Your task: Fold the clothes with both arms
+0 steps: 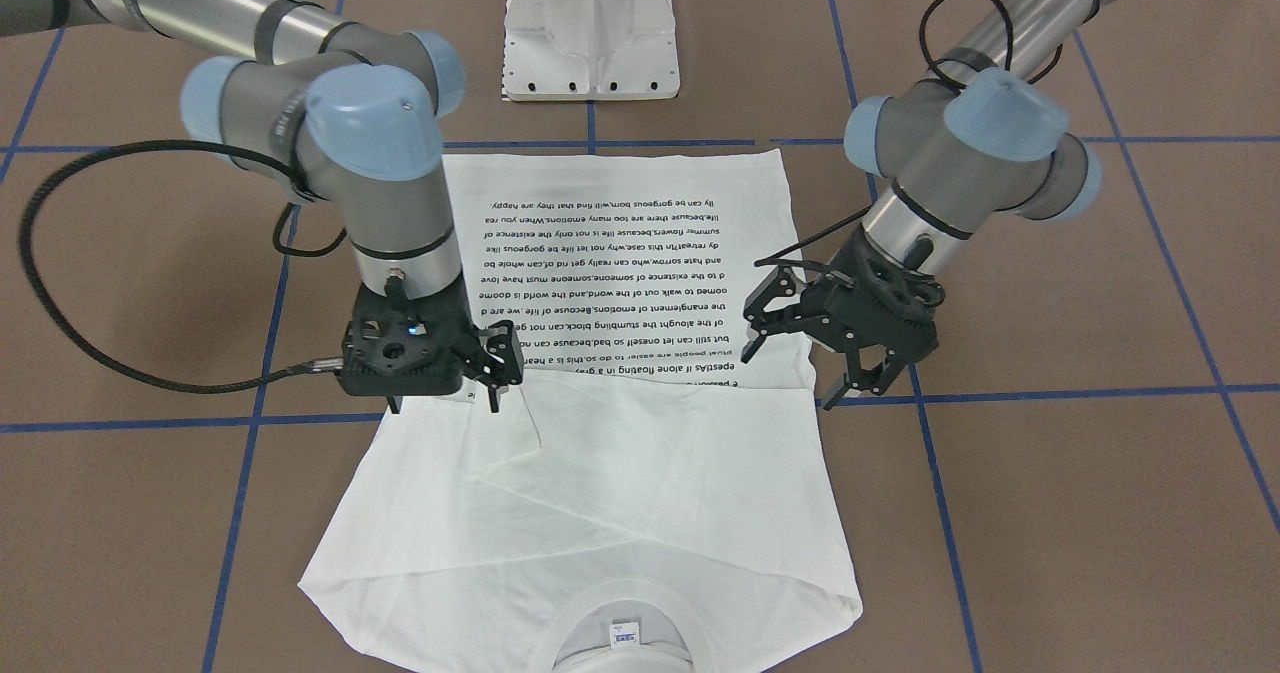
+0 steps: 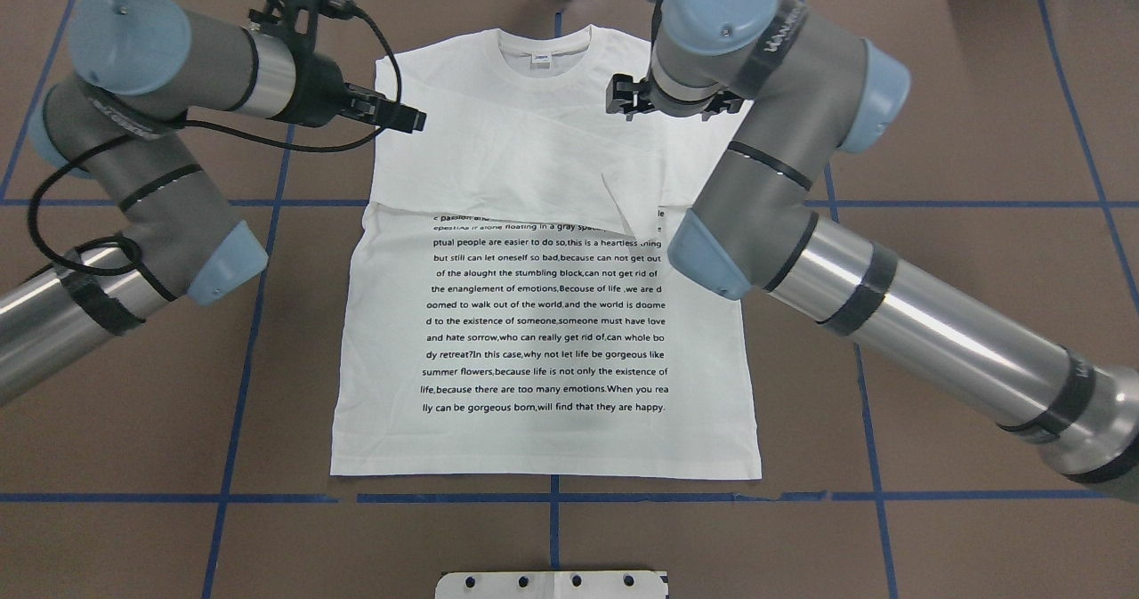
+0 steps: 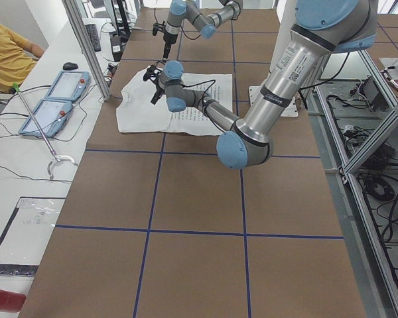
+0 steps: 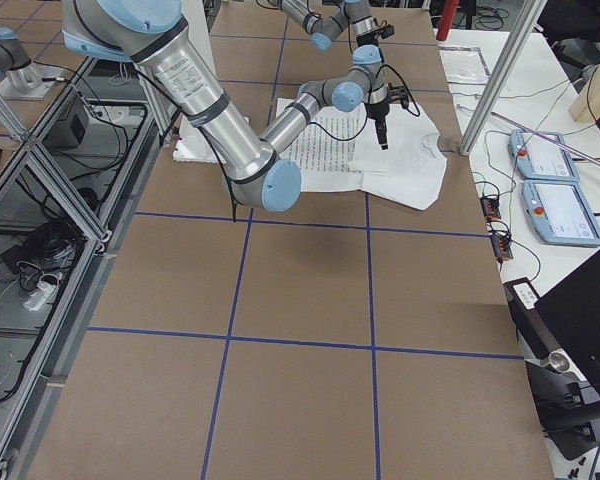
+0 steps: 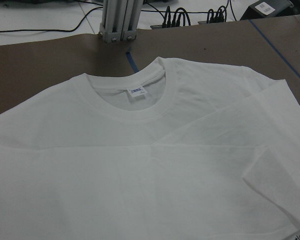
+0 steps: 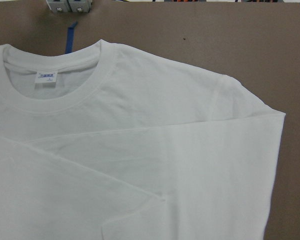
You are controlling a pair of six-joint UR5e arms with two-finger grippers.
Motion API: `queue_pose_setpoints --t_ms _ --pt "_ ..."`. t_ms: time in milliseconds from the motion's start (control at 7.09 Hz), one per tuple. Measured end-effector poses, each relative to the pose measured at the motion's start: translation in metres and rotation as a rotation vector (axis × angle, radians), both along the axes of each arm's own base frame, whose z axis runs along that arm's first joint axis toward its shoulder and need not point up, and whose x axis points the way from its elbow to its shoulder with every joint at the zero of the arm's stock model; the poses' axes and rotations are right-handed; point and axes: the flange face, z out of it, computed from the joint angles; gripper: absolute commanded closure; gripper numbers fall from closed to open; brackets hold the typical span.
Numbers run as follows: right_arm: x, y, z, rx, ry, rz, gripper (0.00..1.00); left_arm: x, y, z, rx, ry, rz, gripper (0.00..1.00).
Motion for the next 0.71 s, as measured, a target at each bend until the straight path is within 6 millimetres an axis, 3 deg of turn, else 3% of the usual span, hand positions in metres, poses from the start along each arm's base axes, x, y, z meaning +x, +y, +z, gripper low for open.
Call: queue_pose_setpoints --t_ms 141,282,706 --pt "-0.038 -0.005 -0.007 0.001 0.048 0.018 0.13 -0.029 0.0 0.02 0.029 -0.026 0.018 0.0" --pt "-0.066 -0.003 -0.008 0.004 0.087 0.024 0.2 -0.043 0.001 0.032 0.039 -0.039 0.026 0.0" --pt "-0.113 0.031 0.004 0.083 0.173 -0.1 0.31 -0.05 0.001 0.042 0.031 -0.046 0.022 0.0"
